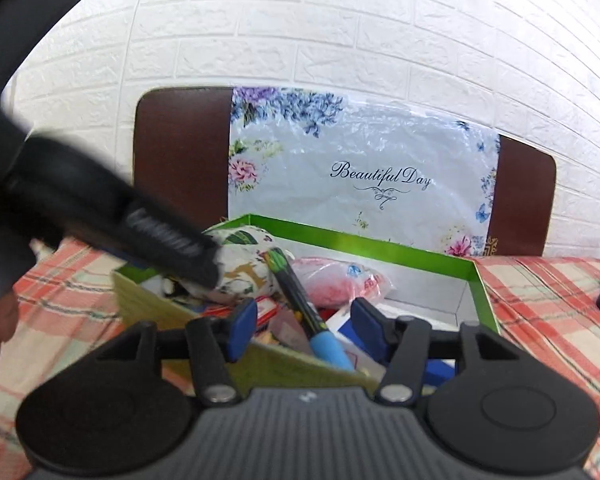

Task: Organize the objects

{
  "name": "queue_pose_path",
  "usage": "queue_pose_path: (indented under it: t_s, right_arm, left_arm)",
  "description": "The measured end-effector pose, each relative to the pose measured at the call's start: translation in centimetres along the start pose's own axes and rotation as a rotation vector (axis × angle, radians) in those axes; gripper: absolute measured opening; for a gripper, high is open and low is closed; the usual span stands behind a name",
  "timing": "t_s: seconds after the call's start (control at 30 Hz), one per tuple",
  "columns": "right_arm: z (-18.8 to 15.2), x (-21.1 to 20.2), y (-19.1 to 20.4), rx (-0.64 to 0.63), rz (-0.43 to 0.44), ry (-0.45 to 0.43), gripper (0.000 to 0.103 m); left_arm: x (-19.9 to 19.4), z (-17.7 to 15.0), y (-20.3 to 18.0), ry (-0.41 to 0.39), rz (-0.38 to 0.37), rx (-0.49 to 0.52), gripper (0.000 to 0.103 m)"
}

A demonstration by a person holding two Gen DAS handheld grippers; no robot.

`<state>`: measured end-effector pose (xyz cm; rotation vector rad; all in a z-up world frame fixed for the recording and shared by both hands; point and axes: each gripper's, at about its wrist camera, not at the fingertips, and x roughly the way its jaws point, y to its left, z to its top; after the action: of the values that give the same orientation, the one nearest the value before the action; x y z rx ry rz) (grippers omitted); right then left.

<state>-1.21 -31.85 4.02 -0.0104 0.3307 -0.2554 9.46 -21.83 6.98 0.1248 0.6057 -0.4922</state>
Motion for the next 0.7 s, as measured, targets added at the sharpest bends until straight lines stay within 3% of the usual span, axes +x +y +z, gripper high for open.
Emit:
queue_pose_path:
  t_s: [0.13, 0.3, 0.7]
  right_arm:
    - [-0.5, -2.5, 0.7, 0.01, 0.035, 0.051, 0.056]
    - [-2.1, -4.1, 2.6, 0.063, 0.093, 0.183, 0.056]
    - [-3.5, -6.1, 7.5, -0.013, 0.154, 0.263, 0.057]
  left_arm:
    - [-1.9, -3.1, 2.5, 0.036, 0.091, -0.008, 0.061]
    - [-3.6, -6.6, 5.5, 0.085, 0.184, -0.049, 0.061]
    - [-6.9, -11.7, 10.4, 0.103, 0.266, -0.117, 0.066]
